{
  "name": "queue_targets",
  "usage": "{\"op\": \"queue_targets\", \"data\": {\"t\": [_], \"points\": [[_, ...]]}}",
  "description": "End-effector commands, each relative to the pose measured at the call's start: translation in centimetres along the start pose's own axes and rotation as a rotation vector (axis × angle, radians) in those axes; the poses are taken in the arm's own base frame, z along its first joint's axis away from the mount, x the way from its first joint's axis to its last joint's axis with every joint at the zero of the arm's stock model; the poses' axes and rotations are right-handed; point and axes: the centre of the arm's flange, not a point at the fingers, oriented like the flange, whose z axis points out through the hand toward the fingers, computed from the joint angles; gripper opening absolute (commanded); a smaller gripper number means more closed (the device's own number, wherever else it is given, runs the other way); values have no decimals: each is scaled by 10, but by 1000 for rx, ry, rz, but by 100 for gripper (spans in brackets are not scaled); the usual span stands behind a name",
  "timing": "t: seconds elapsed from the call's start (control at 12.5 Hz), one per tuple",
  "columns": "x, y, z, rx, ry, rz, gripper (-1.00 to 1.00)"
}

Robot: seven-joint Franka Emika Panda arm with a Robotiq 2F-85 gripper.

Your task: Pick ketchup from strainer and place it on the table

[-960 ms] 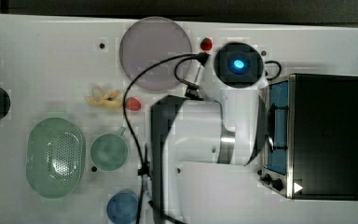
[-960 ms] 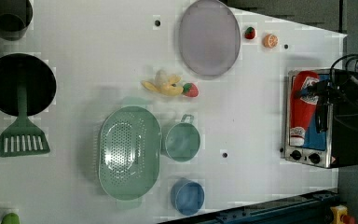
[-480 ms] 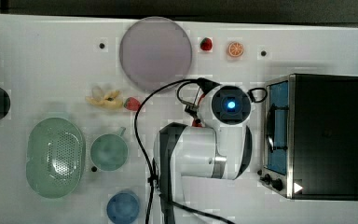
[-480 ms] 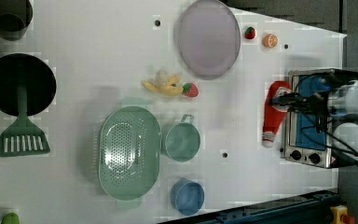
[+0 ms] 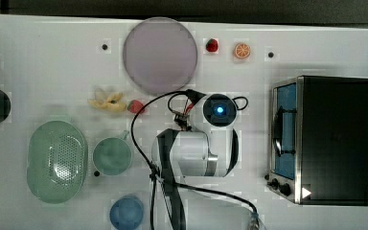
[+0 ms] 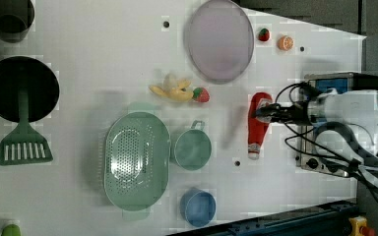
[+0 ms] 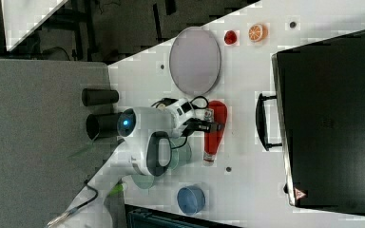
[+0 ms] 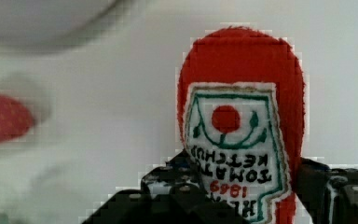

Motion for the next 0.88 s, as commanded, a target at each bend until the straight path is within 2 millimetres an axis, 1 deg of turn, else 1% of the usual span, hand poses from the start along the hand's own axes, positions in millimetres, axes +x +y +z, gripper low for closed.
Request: {"op": "queue_targets", "data": {"t": [0.08,0.24,0.32,0.4,0.48,0.56,0.64,0.72,0.88], "points": [[4,8,3,5,6,-14,19],[5,10,7,6,-2,-9,59],[5,10,5,5,0,-10,80],[7,10,-1,2,11,-10,99],[11,8,-15,-2,36,-12,100],[17,4,-36,-6,76,-18,100],[25,-1,-64,-11,126,-25,100],[30,-6,-93,-20,165,-30,100],[38,-15,-158,-42,224,-9,100]]}}
